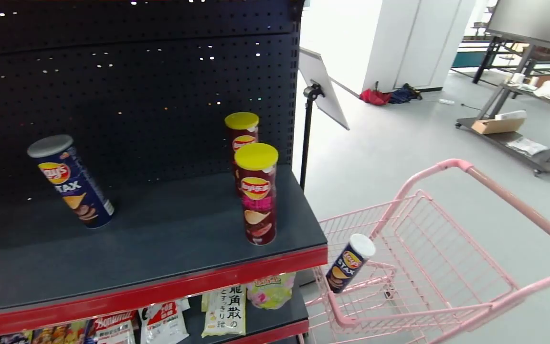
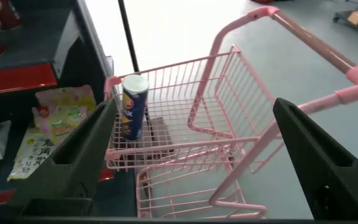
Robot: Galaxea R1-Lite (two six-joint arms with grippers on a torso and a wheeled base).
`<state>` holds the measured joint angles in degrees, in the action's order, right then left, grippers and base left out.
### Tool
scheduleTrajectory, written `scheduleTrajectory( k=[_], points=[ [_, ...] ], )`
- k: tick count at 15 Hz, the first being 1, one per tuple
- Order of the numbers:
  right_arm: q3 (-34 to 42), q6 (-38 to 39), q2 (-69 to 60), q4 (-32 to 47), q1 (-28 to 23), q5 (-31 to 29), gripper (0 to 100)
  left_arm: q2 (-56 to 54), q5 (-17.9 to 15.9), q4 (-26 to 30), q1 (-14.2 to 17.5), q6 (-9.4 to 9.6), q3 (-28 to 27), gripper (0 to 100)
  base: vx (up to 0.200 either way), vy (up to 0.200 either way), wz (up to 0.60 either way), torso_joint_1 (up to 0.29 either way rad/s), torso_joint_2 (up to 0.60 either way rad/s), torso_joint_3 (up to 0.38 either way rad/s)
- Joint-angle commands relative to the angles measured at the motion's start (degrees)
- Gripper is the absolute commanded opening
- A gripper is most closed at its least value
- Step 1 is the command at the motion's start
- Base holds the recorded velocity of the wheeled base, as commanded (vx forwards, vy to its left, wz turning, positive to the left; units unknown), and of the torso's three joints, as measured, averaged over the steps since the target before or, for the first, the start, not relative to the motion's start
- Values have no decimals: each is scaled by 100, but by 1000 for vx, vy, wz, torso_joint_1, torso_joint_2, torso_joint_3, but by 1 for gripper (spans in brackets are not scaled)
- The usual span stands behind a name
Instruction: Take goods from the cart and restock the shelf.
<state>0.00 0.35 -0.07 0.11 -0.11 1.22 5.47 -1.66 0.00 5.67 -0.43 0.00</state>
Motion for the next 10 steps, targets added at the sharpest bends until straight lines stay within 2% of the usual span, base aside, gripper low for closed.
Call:
scheduleTrajectory(
  k=[1,7,10],
  points=[
    [0,0,7,-2,2,1,100,6,-1,0,4,-1,0,100,0,0,0,0,0,0],
    [0,9,7,-2,2,-16,100,6,-1,0,4,-1,0,100,0,0,0,-8,12,9],
    [0,9,7,-2,2,-16,100,6,-1,0,4,-1,0,100,0,0,0,-121,304,167]
  ],
)
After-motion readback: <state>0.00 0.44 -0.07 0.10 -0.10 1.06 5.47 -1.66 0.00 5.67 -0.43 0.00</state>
